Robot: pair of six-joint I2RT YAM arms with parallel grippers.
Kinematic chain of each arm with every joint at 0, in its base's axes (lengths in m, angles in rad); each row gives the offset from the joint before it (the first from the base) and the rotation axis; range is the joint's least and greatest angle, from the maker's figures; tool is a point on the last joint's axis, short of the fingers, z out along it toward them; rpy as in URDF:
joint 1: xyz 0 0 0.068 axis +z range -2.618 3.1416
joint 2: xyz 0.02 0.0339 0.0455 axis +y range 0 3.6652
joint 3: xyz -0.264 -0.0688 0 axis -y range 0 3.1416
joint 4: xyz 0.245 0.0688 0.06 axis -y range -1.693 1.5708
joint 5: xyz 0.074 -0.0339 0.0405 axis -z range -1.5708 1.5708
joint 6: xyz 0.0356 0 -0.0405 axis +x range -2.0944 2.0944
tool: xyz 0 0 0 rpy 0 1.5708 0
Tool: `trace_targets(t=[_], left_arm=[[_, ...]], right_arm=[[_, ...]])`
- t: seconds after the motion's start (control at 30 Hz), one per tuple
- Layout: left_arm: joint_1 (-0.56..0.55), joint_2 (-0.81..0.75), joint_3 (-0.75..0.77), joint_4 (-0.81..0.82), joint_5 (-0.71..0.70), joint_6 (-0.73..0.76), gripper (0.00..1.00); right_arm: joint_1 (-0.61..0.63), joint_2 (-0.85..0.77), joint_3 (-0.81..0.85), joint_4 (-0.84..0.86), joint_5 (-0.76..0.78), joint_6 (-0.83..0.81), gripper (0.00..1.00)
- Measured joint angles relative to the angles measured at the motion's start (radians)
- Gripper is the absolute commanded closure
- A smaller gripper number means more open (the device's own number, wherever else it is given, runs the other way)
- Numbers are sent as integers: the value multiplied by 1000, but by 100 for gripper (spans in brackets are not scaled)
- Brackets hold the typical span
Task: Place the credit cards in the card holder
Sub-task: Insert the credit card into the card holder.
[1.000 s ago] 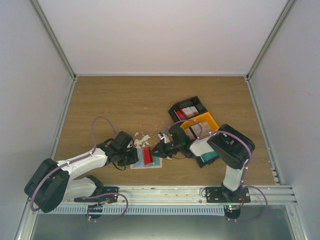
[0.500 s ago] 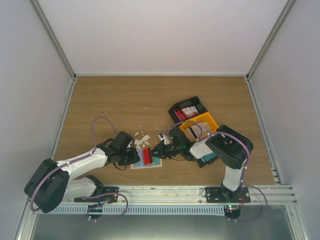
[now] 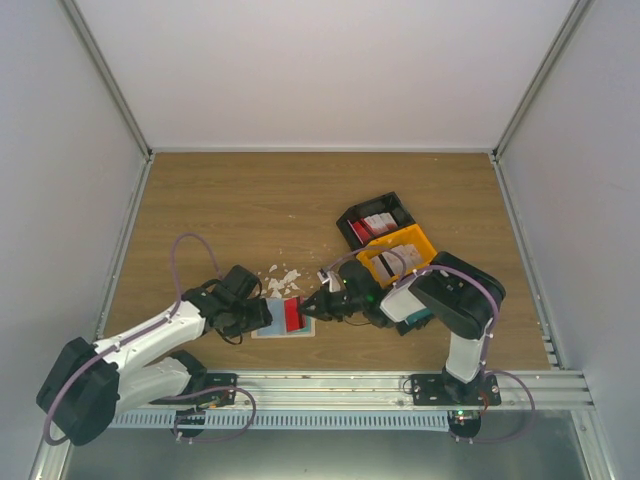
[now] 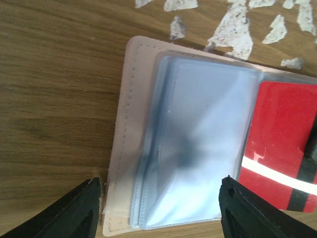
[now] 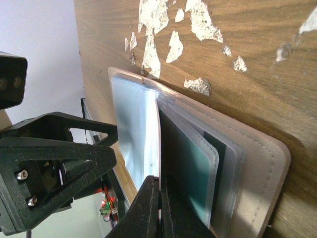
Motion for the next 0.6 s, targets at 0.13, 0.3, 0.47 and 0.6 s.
trace_targets(t=[0.13, 0.3, 0.47, 0.6], left_arm=[[0, 19, -6, -2, -14, -12, 44], [2, 44, -9, 13, -20, -12, 66], [8, 60, -16, 14, -34, -9, 77], [12, 61, -19, 17, -36, -3, 82]], right_arm=[[3, 13, 0, 10, 1, 1, 99], [6, 32, 1, 43, -2, 15, 99], [6, 37, 2, 65, -8, 38, 100], [6, 40, 4, 66, -8, 45, 100]])
